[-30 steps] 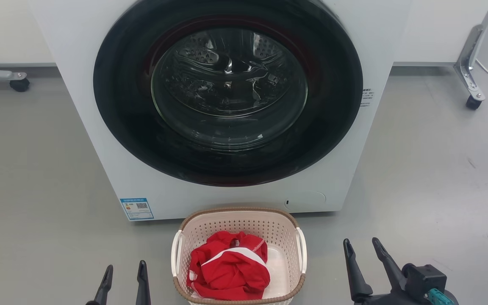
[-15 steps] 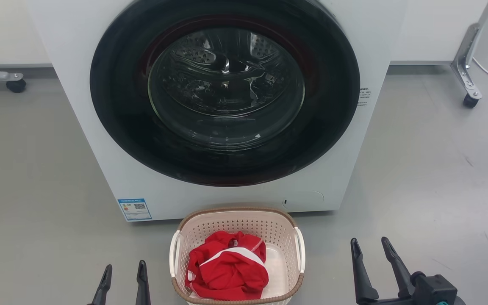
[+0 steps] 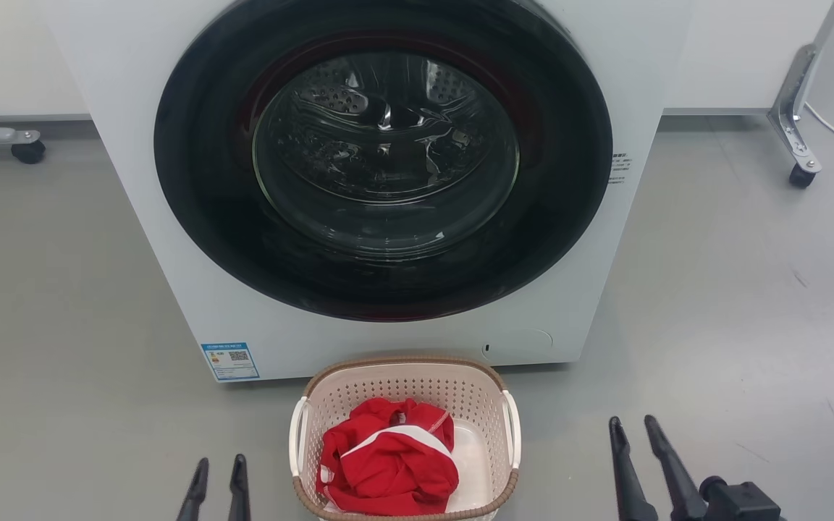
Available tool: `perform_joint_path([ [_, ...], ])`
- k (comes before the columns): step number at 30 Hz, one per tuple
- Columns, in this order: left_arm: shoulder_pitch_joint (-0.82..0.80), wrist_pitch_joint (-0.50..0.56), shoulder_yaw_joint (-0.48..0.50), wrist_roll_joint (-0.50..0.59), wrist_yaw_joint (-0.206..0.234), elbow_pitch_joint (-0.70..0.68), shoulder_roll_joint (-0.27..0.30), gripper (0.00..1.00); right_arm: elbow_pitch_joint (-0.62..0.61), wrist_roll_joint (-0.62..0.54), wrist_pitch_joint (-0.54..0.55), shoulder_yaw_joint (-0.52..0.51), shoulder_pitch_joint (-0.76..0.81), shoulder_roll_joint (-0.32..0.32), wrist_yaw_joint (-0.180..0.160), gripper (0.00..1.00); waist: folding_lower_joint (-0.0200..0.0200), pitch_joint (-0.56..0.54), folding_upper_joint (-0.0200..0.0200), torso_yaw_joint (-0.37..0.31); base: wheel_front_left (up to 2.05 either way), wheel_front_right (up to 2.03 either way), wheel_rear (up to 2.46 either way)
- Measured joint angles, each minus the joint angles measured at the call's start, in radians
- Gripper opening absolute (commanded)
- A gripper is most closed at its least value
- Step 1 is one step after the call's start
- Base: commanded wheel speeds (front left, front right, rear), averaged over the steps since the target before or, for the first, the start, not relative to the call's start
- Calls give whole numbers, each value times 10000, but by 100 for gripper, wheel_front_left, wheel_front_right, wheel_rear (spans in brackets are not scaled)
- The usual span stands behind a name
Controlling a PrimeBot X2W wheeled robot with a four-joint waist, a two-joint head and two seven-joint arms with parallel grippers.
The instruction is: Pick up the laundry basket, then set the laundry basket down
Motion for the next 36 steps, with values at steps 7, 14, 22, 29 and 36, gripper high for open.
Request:
perform_joint_path([
  [7, 67, 36, 8, -25, -6, 612, -42, 0, 639, 84, 75, 44, 384, 17, 17, 0, 0, 2, 0, 1, 0, 0, 0],
  [14, 40, 282, 182, -765, -184, 698, -84, 0, 679, 844, 305, -278, 337, 40, 150, 0, 0, 26, 0, 24, 0, 0, 0],
  [22, -32, 610, 458, -1847, -364, 798, -180, 0, 784, 1988, 623, -660, 302, 67, 376, 0, 0, 50, 0, 48, 0, 0, 0],
  [29, -245, 892, 698, -2677, -539, 907, -238, 0, 853, 2918, 911, -997, 100, 102, 543, 0, 0, 70, 0, 68, 0, 0, 0],
  [36, -344, 1158, 892, -3615, -708, 1049, -295, 0, 936, 3875, 1183, -1323, 74, 136, 711, 0, 0, 88, 0, 89, 0, 0, 0],
])
